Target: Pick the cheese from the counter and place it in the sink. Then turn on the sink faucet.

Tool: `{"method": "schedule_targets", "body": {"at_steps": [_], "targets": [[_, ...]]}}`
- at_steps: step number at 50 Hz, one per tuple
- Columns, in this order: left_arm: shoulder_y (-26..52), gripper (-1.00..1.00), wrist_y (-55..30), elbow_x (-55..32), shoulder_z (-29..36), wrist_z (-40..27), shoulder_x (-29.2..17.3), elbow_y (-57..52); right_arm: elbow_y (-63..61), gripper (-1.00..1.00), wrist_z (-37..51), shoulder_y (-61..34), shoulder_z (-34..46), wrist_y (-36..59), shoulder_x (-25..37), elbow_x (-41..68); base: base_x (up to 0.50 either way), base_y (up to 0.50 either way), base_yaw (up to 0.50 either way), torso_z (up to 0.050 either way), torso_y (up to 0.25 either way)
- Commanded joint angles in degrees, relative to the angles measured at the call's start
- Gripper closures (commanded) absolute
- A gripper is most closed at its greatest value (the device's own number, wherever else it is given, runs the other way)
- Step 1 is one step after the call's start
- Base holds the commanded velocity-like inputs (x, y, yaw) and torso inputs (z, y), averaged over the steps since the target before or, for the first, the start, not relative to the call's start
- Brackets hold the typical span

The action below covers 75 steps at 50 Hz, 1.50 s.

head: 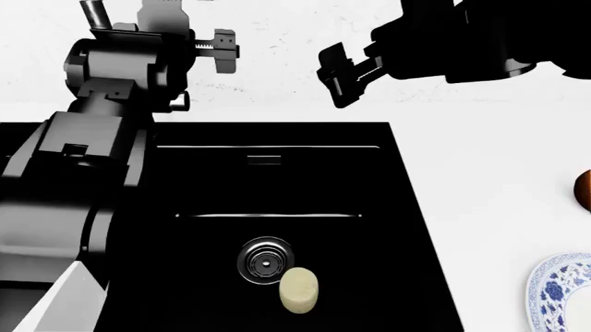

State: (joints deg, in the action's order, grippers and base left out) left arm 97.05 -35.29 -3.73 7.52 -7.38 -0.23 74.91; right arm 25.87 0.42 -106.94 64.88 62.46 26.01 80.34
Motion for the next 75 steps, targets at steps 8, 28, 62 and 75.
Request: {"method": "schedule_targets", "body": {"at_steps": [8,28,62,75], "targets": [[-0.83,-1.00,-1.17,-1.82,1.14,0.47,0.04,0.06,0.04,-1.00,-0.71,1.23,0.28,-0.91,0.20,-0.41,0.00,0.00,0.00,0.000,0.000],[-1.27,-1.00,-2.53,-0.52,-0.96,-0.51,-0.06,0.06,-0.09,-1.00,-1.21,1.44,0.24,-1.21,0.35,-0.45,0.00,0.00,0.00,0.000,-0.052],[-3.12,-1.00,-4.91,-0.61,-0.69,-0.30,0.03,0.07,-0.68,-1.00,-1.20,1.77,-0.14,-1.60,0.61,-0.13,0.00,0.00,0.00,0.000,-0.047],[-4.51,-1.00,-4.29,-15.17,11.04,4.64,0.21,0.06,-0.17,-1.00,-2.03,1.81,0.04,-1.96,0.22,-0.49,0.00,0.00,0.00,0.000,0.000]]}}
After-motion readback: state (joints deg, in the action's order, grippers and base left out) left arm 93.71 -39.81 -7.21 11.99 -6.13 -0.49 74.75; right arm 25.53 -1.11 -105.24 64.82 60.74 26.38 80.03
